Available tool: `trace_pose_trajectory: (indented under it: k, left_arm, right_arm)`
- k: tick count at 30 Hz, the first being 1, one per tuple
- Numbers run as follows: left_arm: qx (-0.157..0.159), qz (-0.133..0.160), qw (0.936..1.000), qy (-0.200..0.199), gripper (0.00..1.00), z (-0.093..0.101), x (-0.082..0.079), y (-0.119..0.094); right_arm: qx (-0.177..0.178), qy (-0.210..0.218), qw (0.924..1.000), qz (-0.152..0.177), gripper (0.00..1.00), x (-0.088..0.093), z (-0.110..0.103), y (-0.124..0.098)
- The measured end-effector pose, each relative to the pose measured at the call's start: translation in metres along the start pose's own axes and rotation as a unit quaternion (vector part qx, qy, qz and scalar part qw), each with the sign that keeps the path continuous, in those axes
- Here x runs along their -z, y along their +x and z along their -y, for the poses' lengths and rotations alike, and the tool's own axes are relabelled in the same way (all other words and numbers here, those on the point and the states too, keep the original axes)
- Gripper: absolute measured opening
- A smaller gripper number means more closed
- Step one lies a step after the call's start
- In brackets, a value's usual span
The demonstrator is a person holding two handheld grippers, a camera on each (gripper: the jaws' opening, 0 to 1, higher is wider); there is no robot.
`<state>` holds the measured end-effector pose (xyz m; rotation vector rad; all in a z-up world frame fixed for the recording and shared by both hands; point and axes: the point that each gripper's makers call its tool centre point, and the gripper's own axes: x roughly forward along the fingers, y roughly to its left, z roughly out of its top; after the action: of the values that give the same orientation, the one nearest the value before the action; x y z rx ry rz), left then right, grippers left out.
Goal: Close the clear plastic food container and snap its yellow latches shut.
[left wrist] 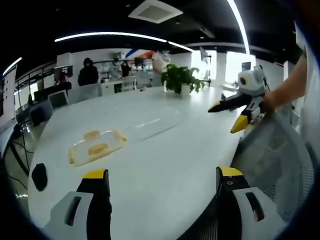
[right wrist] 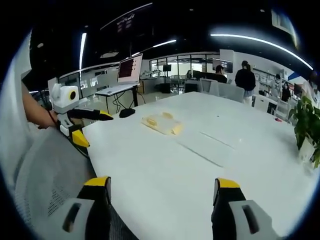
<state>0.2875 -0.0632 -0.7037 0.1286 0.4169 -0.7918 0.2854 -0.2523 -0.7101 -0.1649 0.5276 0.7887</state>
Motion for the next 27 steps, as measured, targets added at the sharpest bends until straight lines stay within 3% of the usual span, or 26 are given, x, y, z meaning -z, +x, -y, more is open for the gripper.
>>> trace_pose_trajectory:
  k: [11,19,27]
  left_arm:
    - [-0.005,0.002,1.0,-0.005,0.85,-0.004,0.001,-0.001]
    - [-0.003,0.018,0.9998,-0.011,0.84,-0.006,-0.008,-0.004]
    - [-0.014,0.012,0.9998,-0.004,0.84,-0.023,-0.007,-0.007]
  right_arm:
    - [-0.003,-0.002,0.9999,-0.012,0.81,0.004,-0.002,0.001]
    - [-0.005,-0.007,0.9999,-0.008,0.81,0.0,-0.004,0.002]
    - [-0.005,-0.005,1.0,-0.004,0.8,-0.005,-0.002,0.002]
